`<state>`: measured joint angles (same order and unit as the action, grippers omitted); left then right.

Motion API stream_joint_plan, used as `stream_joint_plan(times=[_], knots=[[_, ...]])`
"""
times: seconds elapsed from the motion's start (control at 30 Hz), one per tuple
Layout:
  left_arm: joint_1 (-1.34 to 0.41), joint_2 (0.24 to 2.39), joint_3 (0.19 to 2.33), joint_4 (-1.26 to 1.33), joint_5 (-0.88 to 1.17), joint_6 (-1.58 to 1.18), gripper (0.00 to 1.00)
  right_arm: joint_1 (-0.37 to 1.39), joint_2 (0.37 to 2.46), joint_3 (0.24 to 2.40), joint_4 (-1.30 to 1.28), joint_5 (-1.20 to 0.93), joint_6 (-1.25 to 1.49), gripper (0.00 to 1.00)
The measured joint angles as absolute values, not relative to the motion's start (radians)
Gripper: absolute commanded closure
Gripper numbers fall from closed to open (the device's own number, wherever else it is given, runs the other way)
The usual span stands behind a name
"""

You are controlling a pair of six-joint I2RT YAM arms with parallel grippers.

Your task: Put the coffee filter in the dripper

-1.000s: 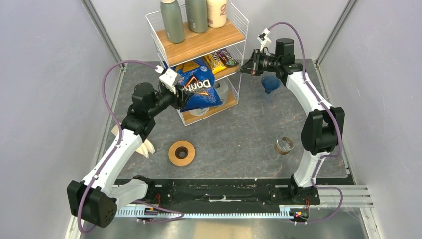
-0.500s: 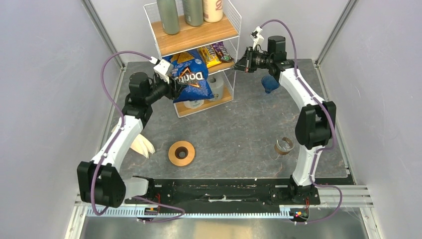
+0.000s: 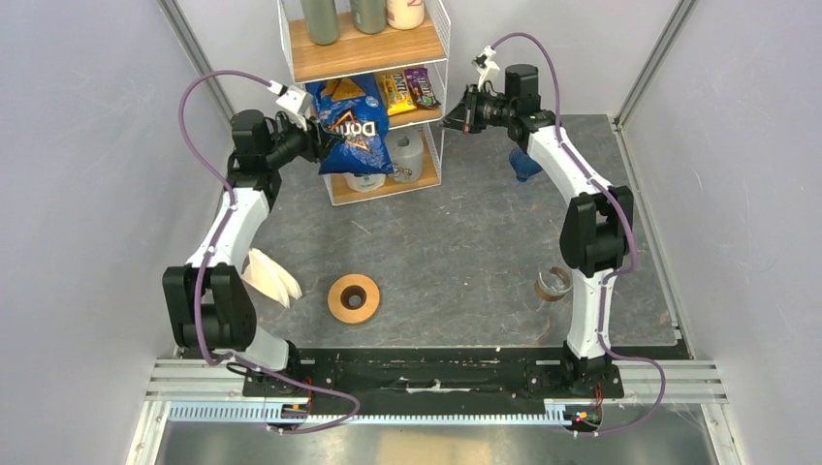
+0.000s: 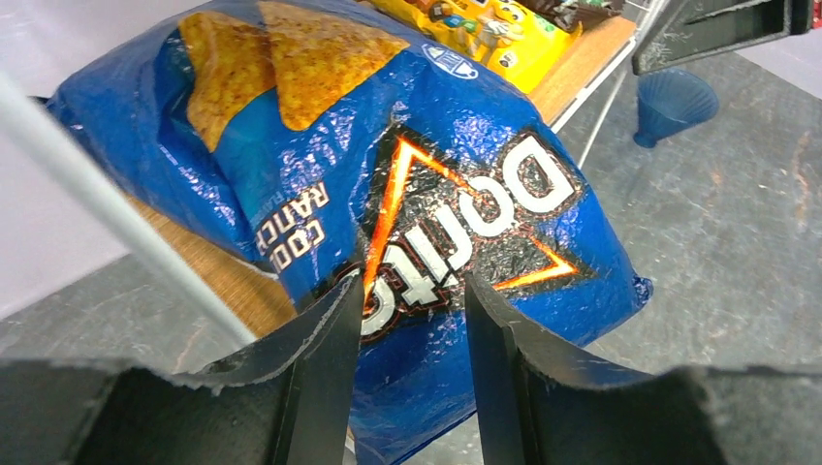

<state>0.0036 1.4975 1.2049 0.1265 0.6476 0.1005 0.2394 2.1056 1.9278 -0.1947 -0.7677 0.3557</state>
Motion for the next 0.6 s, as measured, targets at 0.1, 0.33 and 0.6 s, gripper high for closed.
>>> stream_joint_plan(times=[0.1,0.33,0.6], knots=[[0.039,1.545,1.248,0.137,0.67,0.104,0.49,0.252,2.142,1.975,-0.184,-0.747,0.356,1.0],[0.086,1.625,1.324,0.15,0.693,0.104,0.49,0.271,2.22,2.064,-0.156,-0.705,0.356,1.0],[0.097,1.633,1.367,0.128,0.72,0.105,0.44,0.274,2.247,2.095,-0.139,-0.686,0.347,0.99]])
